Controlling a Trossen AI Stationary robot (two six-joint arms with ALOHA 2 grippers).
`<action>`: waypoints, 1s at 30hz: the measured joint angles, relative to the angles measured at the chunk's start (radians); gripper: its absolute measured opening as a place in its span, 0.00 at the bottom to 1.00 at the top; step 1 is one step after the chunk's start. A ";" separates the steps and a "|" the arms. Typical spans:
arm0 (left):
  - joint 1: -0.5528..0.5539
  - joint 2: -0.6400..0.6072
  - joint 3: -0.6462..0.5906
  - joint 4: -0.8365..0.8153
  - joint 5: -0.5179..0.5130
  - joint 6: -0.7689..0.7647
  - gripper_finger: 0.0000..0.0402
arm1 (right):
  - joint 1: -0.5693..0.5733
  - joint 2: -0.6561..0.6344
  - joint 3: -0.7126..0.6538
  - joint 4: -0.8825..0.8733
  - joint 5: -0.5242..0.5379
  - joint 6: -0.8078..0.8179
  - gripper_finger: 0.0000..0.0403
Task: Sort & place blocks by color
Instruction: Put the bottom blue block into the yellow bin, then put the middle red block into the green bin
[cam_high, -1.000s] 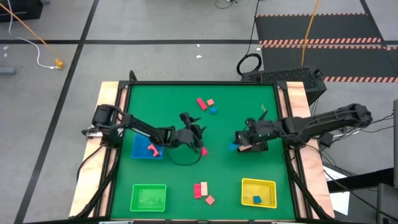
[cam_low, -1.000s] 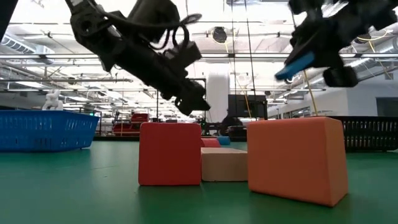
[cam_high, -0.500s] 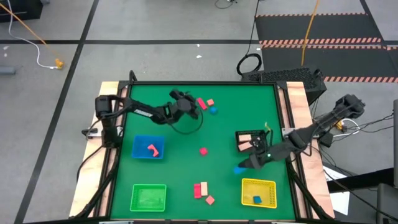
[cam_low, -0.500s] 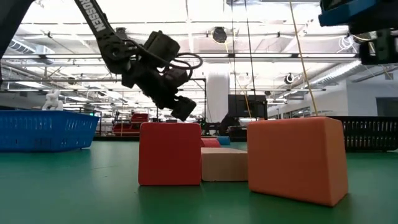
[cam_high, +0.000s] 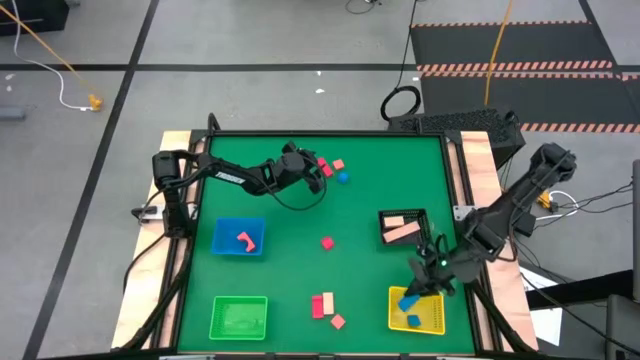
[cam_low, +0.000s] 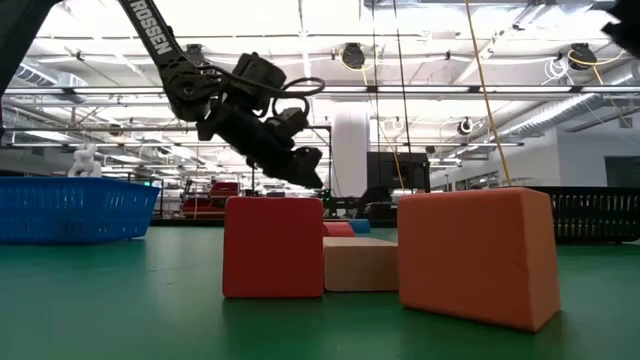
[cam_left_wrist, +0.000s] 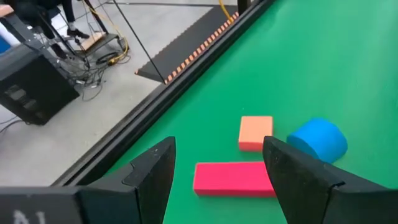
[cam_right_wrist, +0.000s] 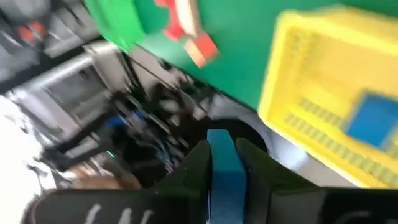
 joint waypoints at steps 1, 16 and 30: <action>0.000 0.000 0.000 -0.006 0.001 0.000 0.61 | 0.009 0.000 0.000 -0.008 -0.022 0.007 0.11; -0.030 0.000 0.000 -0.077 0.002 -0.074 0.61 | 0.007 0.060 0.000 -0.117 -0.070 0.033 0.16; -0.132 0.000 0.000 -0.173 0.002 -0.108 0.61 | 0.007 0.067 0.000 -0.083 -0.068 -0.027 0.41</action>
